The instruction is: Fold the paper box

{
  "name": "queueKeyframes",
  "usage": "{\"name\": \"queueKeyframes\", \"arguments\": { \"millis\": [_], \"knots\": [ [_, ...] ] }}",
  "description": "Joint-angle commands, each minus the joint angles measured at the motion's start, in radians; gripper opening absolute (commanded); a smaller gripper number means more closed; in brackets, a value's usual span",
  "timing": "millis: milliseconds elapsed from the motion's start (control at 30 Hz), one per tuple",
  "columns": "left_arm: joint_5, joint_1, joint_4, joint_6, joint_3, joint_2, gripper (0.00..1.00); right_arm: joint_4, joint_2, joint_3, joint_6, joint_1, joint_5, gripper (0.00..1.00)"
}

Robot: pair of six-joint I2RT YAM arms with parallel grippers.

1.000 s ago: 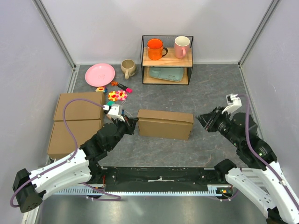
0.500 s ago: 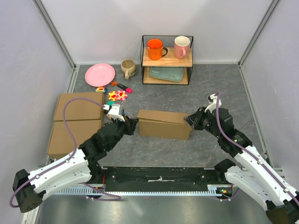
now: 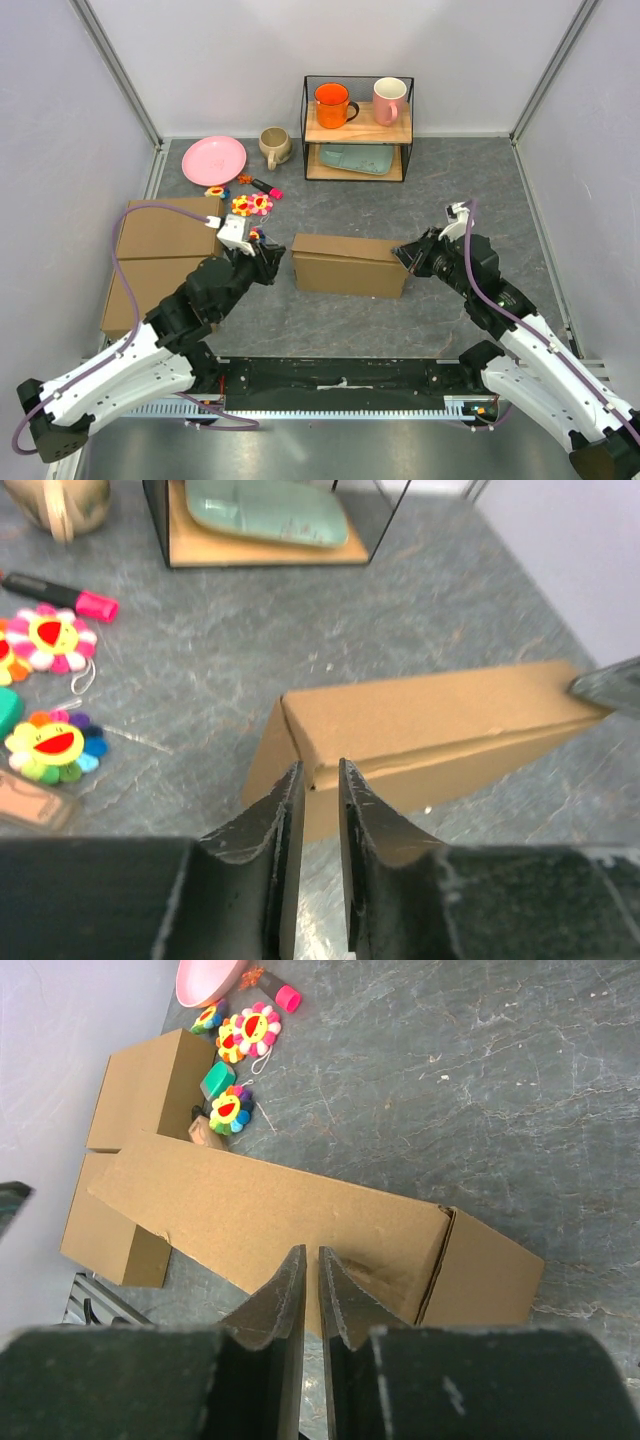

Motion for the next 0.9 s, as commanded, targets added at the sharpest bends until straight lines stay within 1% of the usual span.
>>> {"name": "queueKeyframes", "arguments": {
  "millis": [0, 100, 167, 200, 333, 400, 467, 500, 567, 600, 700, 767, 867],
  "knots": [
    [-0.072, 0.0, 0.093, 0.089, 0.045, -0.054, 0.19, -0.041, 0.015, -0.013, -0.005, 0.005, -0.003, 0.17],
    [-0.079, 0.004, 0.171, 0.118, 0.057, -0.005, 0.1, -0.045, 0.013, -0.013, -0.008, 0.005, -0.003, 0.17],
    [-0.067, 0.007, 0.181, 0.128, 0.074, 0.071, 0.07, -0.045, 0.013, -0.015, -0.008, 0.005, -0.004, 0.16],
    [-0.063, 0.009, 0.225, 0.128, 0.081, 0.09, 0.05, -0.044, 0.013, -0.016, -0.006, 0.005, -0.003, 0.16],
    [-0.04, 0.01, 0.332, 0.115, 0.049, 0.167, 0.04, -0.045, 0.015, -0.016, -0.008, 0.005, -0.006, 0.16],
    [-0.038, 0.013, 0.332, 0.083, 0.035, 0.22, 0.03, -0.045, 0.019, -0.018, -0.008, 0.005, -0.011, 0.16],
    [-0.037, 0.013, 0.29, 0.031, 0.02, 0.25, 0.02, -0.047, 0.021, -0.019, -0.003, 0.005, -0.012, 0.16],
    [-0.035, 0.013, 0.274, 0.007, -0.013, 0.259, 0.02, -0.045, 0.019, -0.021, 0.0, 0.005, -0.015, 0.16],
    [-0.003, 0.013, 0.263, -0.062, -0.064, 0.259, 0.02, -0.044, 0.016, -0.024, 0.005, 0.005, -0.018, 0.16],
    [0.006, 0.013, 0.263, -0.082, -0.116, 0.258, 0.02, -0.042, 0.013, -0.025, 0.006, 0.005, -0.02, 0.16],
    [0.025, 0.012, 0.274, -0.116, -0.164, 0.235, 0.02, -0.042, 0.009, -0.024, 0.006, 0.005, -0.02, 0.16],
    [0.013, 0.013, 0.285, -0.09, -0.147, 0.193, 0.02, -0.045, 0.009, -0.016, 0.002, 0.005, -0.017, 0.15],
    [-0.032, 0.013, 0.302, -0.037, -0.074, 0.141, 0.02, -0.053, 0.001, -0.007, -0.005, 0.003, -0.006, 0.15]
  ]
}}
